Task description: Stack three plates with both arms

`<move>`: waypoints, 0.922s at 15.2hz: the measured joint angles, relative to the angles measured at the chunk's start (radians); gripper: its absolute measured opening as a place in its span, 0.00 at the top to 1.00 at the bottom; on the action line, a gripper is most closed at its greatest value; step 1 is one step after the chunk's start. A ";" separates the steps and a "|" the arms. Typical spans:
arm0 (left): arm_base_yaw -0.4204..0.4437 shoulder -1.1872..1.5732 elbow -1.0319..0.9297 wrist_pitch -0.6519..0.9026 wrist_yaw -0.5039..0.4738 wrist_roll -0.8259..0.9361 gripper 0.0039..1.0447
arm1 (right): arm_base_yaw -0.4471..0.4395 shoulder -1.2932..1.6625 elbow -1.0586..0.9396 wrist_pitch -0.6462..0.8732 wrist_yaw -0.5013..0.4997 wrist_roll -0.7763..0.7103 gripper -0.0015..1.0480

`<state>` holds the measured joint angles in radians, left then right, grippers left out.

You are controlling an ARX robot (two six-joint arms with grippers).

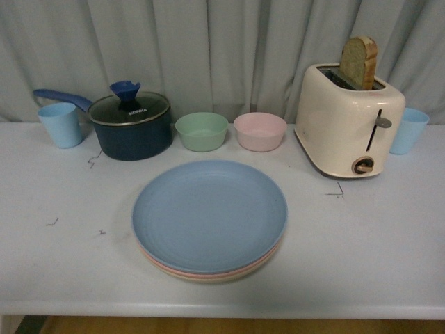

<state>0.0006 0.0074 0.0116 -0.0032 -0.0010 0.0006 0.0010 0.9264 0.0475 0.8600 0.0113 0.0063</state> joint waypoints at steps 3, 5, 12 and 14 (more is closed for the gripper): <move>0.000 0.000 0.000 0.000 0.000 0.000 0.06 | -0.007 -0.069 -0.014 -0.051 -0.006 0.000 0.98; 0.000 0.000 0.000 0.000 0.000 0.000 0.06 | -0.005 -0.164 -0.026 -0.129 -0.008 0.000 0.98; 0.000 0.000 0.000 0.000 0.000 0.000 0.06 | -0.002 -0.429 -0.036 -0.367 -0.008 0.000 0.98; 0.000 0.000 0.000 0.000 0.000 0.000 0.06 | -0.002 -0.484 -0.036 -0.422 -0.008 0.000 0.98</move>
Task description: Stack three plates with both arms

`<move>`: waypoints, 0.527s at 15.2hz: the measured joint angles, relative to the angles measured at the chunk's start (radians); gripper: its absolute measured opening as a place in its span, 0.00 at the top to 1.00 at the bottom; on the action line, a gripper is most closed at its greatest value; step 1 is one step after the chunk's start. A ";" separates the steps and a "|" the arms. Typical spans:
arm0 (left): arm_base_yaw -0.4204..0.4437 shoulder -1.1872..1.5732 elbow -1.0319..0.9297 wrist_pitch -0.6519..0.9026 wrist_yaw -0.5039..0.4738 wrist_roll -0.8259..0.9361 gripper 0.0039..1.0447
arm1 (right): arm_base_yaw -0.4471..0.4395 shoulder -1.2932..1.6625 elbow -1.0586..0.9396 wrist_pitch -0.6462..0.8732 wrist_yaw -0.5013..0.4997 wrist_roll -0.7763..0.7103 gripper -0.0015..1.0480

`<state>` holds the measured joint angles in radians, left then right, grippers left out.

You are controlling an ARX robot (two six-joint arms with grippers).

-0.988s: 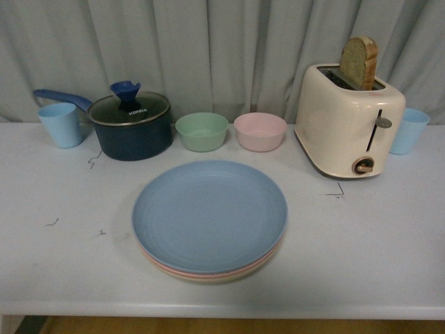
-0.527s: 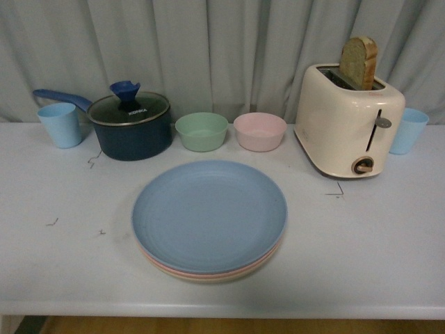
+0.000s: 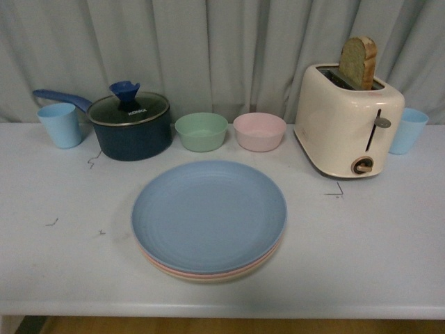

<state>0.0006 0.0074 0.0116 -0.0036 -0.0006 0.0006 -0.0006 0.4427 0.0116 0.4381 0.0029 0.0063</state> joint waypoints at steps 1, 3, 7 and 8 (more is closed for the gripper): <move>0.000 0.000 0.000 0.000 0.000 0.000 0.06 | 0.000 -0.030 0.000 -0.027 0.000 0.000 0.98; 0.000 0.000 0.000 0.000 0.000 0.000 0.06 | 0.000 -0.082 0.000 -0.076 0.000 0.000 0.98; 0.000 0.000 0.000 0.000 0.000 0.000 0.06 | 0.000 -0.172 0.000 -0.165 0.000 0.000 0.98; 0.000 0.000 0.000 0.000 0.000 0.000 0.06 | 0.000 -0.187 0.000 -0.181 0.000 0.000 0.98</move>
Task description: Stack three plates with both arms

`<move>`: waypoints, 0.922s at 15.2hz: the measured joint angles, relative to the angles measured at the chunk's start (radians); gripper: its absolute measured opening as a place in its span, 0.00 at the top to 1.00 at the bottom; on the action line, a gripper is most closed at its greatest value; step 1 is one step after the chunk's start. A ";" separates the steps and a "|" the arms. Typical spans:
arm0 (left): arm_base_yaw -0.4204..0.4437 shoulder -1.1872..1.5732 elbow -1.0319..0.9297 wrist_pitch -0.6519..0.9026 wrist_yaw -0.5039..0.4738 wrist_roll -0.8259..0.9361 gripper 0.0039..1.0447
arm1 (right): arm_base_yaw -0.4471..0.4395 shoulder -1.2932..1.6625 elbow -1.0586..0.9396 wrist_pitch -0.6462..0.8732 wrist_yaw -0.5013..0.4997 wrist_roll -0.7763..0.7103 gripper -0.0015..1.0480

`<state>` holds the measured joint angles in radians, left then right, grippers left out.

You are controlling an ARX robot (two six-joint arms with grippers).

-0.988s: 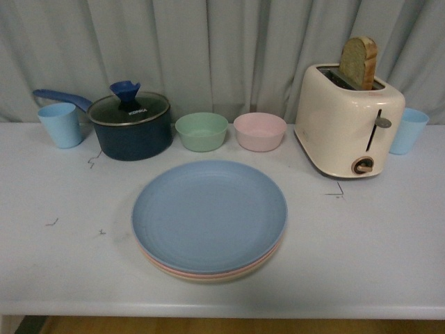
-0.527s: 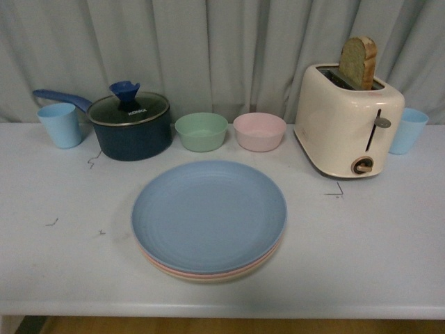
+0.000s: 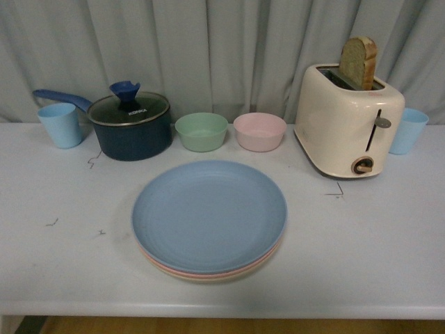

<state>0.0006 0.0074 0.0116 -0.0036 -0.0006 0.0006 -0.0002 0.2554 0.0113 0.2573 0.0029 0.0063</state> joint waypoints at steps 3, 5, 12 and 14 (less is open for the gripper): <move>0.000 0.000 0.000 0.000 0.000 0.000 0.06 | 0.000 -0.040 0.000 -0.040 0.000 0.000 0.98; 0.000 0.000 0.000 0.000 0.000 0.000 0.06 | 0.000 -0.070 0.000 -0.070 0.000 0.000 0.98; 0.000 0.000 0.000 0.000 0.000 0.000 0.06 | 0.000 -0.252 0.000 -0.259 -0.002 0.000 0.95; 0.000 0.000 0.000 0.000 0.000 0.000 0.06 | 0.000 -0.252 0.000 -0.261 -0.002 -0.001 0.70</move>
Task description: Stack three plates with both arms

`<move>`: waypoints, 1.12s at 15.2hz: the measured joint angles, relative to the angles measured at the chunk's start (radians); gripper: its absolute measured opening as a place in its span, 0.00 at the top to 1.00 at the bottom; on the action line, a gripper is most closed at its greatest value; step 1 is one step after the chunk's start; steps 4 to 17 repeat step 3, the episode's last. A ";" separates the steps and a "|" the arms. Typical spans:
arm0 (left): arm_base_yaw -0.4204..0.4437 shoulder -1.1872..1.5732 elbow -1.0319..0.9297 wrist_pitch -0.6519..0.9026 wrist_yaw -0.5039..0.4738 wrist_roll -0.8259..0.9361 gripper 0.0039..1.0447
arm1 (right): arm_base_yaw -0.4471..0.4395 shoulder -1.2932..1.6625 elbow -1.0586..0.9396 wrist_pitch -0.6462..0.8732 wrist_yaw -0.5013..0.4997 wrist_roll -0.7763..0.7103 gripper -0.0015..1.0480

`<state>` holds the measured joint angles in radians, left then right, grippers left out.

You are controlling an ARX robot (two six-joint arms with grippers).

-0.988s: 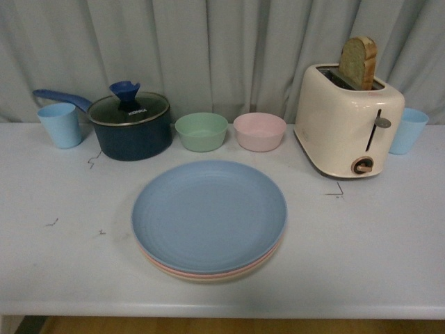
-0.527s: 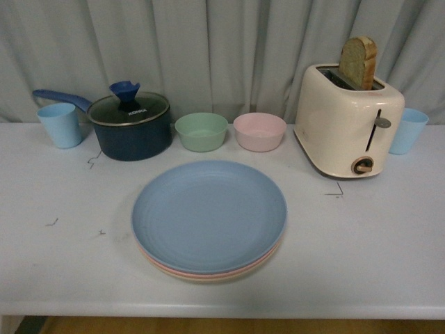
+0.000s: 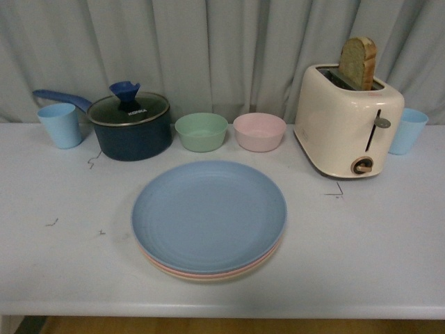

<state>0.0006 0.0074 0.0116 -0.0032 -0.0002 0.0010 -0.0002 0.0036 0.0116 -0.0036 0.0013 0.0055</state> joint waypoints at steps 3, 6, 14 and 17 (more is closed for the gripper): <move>0.000 0.000 0.000 0.000 0.000 0.000 0.06 | 0.000 0.000 0.000 0.000 0.000 0.000 0.06; 0.000 0.000 0.000 0.000 0.000 0.000 0.06 | 0.000 0.000 0.000 0.000 0.000 0.000 0.06; 0.000 0.000 0.000 0.000 0.000 0.000 0.06 | 0.000 0.000 0.000 0.000 0.000 0.000 0.06; 0.000 0.000 0.000 0.000 0.000 0.000 0.06 | 0.000 0.000 0.000 0.000 0.000 0.000 0.06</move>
